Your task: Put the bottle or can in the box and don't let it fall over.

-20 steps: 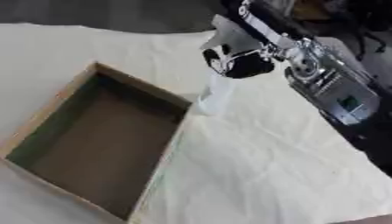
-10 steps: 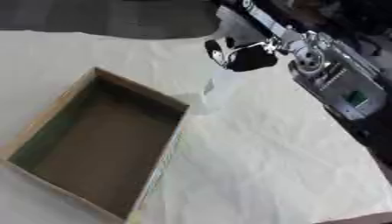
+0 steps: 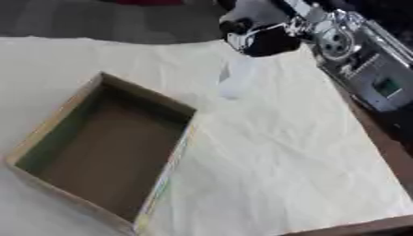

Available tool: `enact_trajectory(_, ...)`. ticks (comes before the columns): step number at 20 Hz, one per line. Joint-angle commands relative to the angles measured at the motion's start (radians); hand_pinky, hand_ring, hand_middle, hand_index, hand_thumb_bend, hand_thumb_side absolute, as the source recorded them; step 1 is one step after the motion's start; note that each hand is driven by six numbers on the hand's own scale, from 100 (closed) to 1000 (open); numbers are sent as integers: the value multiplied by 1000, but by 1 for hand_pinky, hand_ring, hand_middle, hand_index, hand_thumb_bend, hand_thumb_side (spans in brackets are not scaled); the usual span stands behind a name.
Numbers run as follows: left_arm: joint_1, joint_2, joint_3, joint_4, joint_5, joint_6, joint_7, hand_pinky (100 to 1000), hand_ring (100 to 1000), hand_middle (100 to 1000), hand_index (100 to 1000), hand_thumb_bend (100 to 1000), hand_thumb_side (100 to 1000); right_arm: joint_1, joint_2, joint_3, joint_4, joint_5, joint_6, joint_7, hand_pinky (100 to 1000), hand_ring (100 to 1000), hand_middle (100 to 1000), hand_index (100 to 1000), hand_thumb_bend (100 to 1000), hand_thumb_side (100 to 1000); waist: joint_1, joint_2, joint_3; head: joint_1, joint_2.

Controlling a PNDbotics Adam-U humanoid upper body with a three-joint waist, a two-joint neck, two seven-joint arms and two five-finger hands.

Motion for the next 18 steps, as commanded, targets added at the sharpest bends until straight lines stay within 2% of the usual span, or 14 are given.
enact_trajectory(1,-1,32,8,-19,8,-1,3,916,540,719,809,100,785,-24,-52,-28,-34,8,17,5,100,100,100,100,100,203,1,-31,0,0,15)
enact_trajectory(2,-2,34,8,-19,9,-2,4,916,541,719,809,102,795,-31,-52,-29,-37,8,19,8,100,100,100,100,100,242,0,-36,1,-1,19)
enact_trajectory(3,-2,36,8,-19,11,-2,4,916,541,719,808,100,778,-40,-51,-29,-39,8,21,12,100,100,100,100,100,203,-2,-42,3,-3,23)
enact_trajectory(8,-3,46,11,-19,21,-2,8,909,541,717,807,100,769,-93,-38,-15,-40,29,37,47,100,100,100,100,100,211,-14,-69,21,-25,40)
enact_trajectory(9,-4,48,12,-19,22,-2,10,904,540,717,806,100,768,-110,-29,-9,-40,31,43,56,100,100,100,100,117,247,-16,-74,27,-33,42)
enact_trajectory(10,-4,50,13,-19,22,-2,12,903,540,717,806,100,767,-128,-18,-3,-40,32,48,65,100,100,100,100,100,211,-19,-78,33,-41,45)
enact_trajectory(18,-4,48,29,-19,24,9,35,906,539,718,805,105,770,-276,117,78,-40,85,78,144,100,100,100,100,100,206,-35,-91,63,-73,62)
